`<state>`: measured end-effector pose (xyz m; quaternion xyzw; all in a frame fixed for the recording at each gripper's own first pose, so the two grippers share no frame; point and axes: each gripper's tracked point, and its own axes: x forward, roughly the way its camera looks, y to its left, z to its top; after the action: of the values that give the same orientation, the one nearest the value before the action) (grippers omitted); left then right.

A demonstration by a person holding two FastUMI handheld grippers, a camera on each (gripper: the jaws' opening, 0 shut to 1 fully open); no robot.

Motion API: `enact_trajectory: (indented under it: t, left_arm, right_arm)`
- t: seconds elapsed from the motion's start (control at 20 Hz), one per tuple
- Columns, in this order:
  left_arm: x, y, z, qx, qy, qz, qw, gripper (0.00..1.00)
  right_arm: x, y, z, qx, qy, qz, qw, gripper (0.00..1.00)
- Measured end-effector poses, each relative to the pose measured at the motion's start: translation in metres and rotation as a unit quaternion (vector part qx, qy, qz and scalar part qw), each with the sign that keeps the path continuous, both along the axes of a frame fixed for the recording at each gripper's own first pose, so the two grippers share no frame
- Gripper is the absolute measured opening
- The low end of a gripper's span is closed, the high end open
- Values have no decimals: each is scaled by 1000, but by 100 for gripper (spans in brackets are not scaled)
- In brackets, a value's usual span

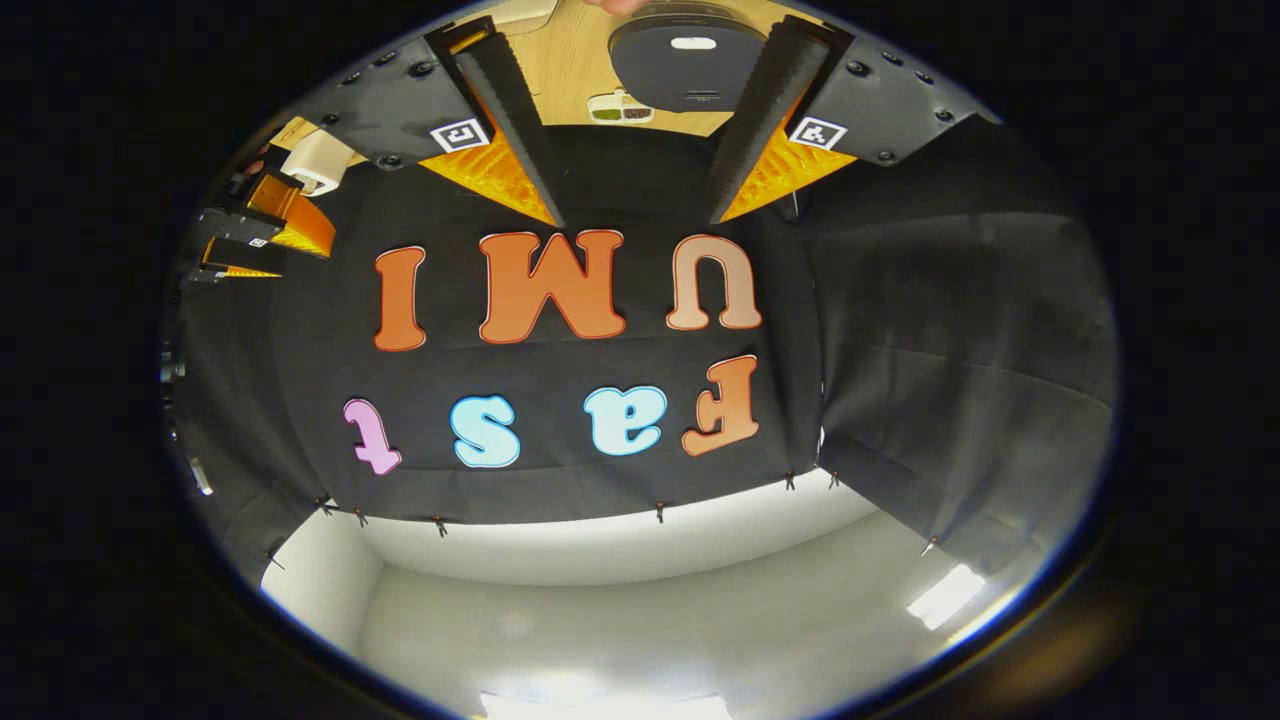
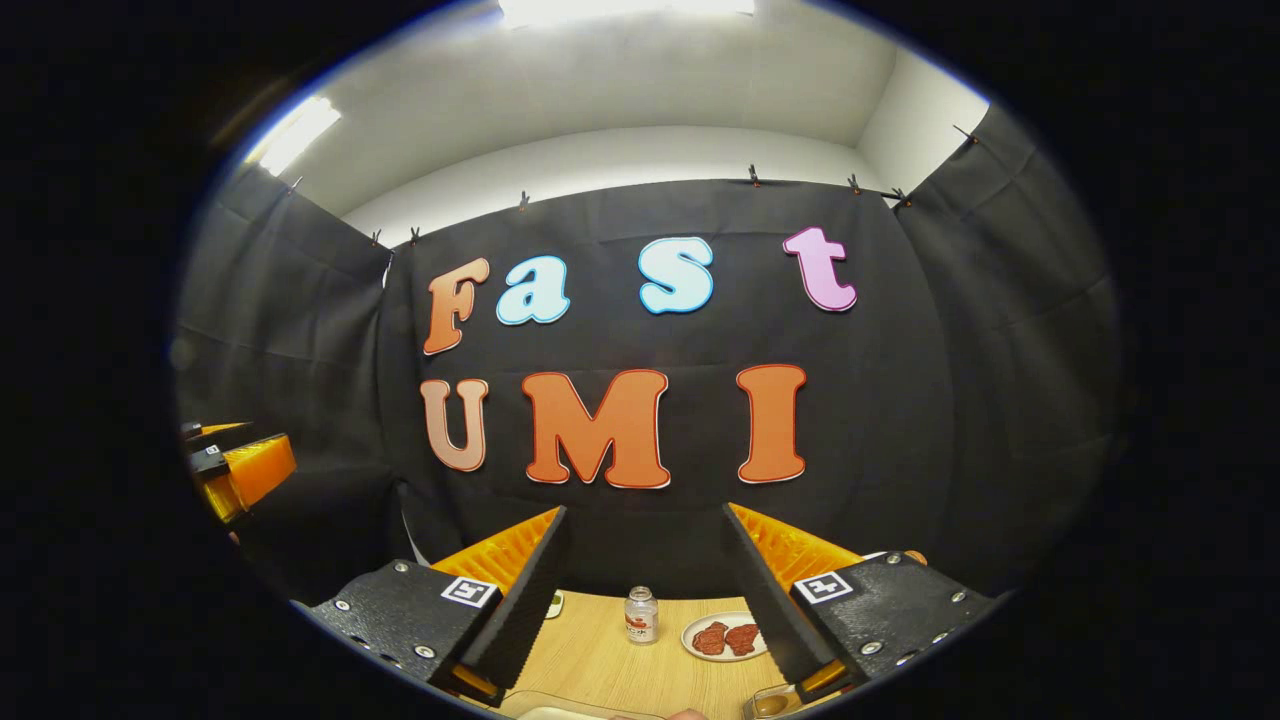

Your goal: Close the left gripper, press the button to open the rice cooker; take a wooden spoon from the chopstick holder with the right hand, scoop a spoonful of rice and pour it into the rice cooker, then put the wooden spoon back into the chopstick holder.

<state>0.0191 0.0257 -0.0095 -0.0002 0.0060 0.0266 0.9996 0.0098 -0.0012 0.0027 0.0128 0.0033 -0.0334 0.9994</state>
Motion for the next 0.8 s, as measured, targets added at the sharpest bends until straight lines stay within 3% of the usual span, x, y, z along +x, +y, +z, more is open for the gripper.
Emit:
enact_trajectory:
  t: [0.05,0.1,0.55,0.7,0.8]
  left_arm:
    - [0,1,-1,1,1,2,1000,93]
    - [0,2,-2,3,2,4,1000,93]
    - [4,20,-12,5,20,28,999,93]
    - [12,23,-22,-2,32,25,999,57]
    - [17,36,-33,-4,50,44,998,33]
  right_arm:
    - [1,0,-1,1,1,1,1000,88]
    - [3,1,-1,1,2,1,1000,93]
    - [8,-3,-14,4,19,0,1000,92]
    - [8,-8,-21,4,27,-6,1000,93]
    - [7,-14,-24,6,30,-13,999,93]
